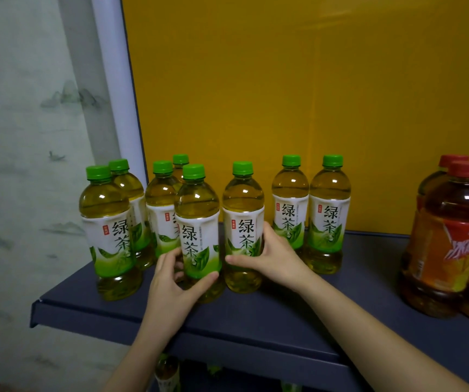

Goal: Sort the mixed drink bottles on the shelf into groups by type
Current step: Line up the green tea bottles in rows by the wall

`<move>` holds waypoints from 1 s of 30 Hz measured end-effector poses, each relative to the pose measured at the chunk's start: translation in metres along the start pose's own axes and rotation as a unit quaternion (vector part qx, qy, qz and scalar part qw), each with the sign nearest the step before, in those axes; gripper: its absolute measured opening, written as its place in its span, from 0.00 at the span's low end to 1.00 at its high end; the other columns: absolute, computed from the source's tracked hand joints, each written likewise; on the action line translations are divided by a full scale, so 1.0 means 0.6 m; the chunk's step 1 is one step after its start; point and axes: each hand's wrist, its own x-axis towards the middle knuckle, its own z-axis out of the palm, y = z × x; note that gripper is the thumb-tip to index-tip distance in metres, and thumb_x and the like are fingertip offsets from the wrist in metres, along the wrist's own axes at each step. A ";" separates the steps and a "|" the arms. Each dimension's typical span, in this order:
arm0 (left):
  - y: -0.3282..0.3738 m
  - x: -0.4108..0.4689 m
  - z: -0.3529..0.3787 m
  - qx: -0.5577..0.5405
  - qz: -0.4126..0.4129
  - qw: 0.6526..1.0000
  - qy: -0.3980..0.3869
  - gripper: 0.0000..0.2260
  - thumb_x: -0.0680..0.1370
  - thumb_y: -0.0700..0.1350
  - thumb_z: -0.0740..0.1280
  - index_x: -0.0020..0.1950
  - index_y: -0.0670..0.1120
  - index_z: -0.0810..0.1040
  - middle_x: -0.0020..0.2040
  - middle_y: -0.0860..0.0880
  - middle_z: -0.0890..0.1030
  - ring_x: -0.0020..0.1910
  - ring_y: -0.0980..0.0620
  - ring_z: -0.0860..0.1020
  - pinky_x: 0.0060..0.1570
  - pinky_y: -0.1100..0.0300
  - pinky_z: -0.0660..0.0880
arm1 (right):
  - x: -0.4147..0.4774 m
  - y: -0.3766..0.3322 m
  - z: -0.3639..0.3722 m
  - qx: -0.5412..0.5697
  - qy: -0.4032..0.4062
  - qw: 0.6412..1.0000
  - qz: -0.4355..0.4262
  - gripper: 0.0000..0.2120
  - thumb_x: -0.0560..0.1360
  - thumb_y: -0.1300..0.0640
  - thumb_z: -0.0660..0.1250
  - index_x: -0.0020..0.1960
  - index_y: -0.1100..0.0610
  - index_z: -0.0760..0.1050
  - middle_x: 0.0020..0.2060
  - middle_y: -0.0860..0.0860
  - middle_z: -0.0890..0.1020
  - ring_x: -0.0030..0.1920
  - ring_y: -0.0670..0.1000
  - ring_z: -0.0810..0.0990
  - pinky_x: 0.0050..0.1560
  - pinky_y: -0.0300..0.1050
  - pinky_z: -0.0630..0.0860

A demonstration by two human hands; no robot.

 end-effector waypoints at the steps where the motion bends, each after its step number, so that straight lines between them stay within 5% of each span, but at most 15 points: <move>1: 0.000 0.000 0.001 -0.015 -0.008 1.000 -0.008 0.35 0.57 0.62 0.73 0.60 0.49 0.73 0.56 0.53 0.76 0.55 0.55 0.77 0.55 0.61 0.75 | -0.006 0.000 -0.003 -0.023 0.011 1.000 -0.011 0.35 0.61 0.44 0.77 0.62 0.53 0.67 0.56 0.45 0.78 0.57 0.44 0.76 0.58 0.45 0.75; 5: 0.008 0.000 0.007 -0.057 -0.024 0.998 -0.032 0.28 0.62 0.47 0.79 0.59 0.48 0.72 0.55 0.53 0.79 0.52 0.64 0.77 0.50 0.73 0.75 | -0.038 0.004 -0.022 -0.057 0.052 0.996 -0.042 0.34 0.61 0.40 0.75 0.62 0.49 0.68 0.56 0.41 0.78 0.58 0.42 0.75 0.59 0.44 0.74; 7: 0.015 0.000 0.010 -0.049 -0.011 0.998 -0.029 0.25 0.62 0.43 0.79 0.54 0.50 0.72 0.51 0.54 0.80 0.49 0.64 0.78 0.50 0.68 0.77 | -0.059 0.010 -0.040 -0.052 0.063 0.996 -0.043 0.32 0.61 0.41 0.75 0.61 0.47 0.68 0.55 0.40 0.78 0.57 0.39 0.75 0.58 0.41 0.74; 10: 0.031 -0.002 0.018 -0.035 0.007 0.999 -0.041 0.31 0.54 0.53 0.82 0.51 0.51 0.72 0.47 0.53 0.81 0.45 0.62 0.79 0.46 0.66 0.78 | -0.092 0.019 -0.072 -0.060 0.094 0.993 -0.038 0.30 0.59 0.38 0.74 0.57 0.43 0.68 0.51 0.36 0.78 0.54 0.33 0.74 0.53 0.30 0.72; 14: 0.055 -0.006 0.051 -0.017 0.032 0.997 -0.071 0.35 0.52 0.63 0.74 0.55 0.54 0.72 0.46 0.55 0.79 0.43 0.62 0.77 0.41 0.69 0.74 | -0.124 0.031 -0.111 -0.063 0.136 0.989 -0.017 0.29 0.55 0.35 0.72 0.54 0.38 0.67 0.50 0.35 0.78 0.52 0.34 0.75 0.51 0.34 0.73; 17: 0.065 -0.004 0.085 0.018 0.055 0.994 -0.091 0.30 0.53 0.66 0.72 0.52 0.59 0.72 0.49 0.54 0.77 0.46 0.58 0.77 0.45 0.62 0.76 | -0.136 0.040 -0.133 -0.061 0.156 0.986 -0.004 0.30 0.55 0.35 0.72 0.54 0.39 0.67 0.49 0.36 0.78 0.51 0.34 0.75 0.47 0.31 0.73; 25: 0.080 0.008 0.141 0.021 0.049 0.988 -0.143 0.31 0.54 0.67 0.72 0.53 0.57 0.71 0.51 0.56 0.74 0.49 0.58 0.76 0.49 0.57 0.76 | -0.149 0.063 -0.156 -0.030 0.177 0.984 0.018 0.28 0.57 0.38 0.73 0.54 0.39 0.67 0.51 0.37 0.78 0.52 0.35 0.77 0.47 0.32 0.75; 30: 0.086 0.006 0.152 -0.041 0.016 0.974 -0.221 0.25 0.64 0.59 0.75 0.57 0.57 0.71 0.56 0.57 0.75 0.56 0.62 0.75 0.53 0.66 0.72 | -0.159 0.067 -0.159 0.070 0.153 0.985 0.024 0.29 0.64 0.44 0.70 0.62 0.44 0.66 0.56 0.40 0.78 0.57 0.36 0.76 0.55 0.38 0.76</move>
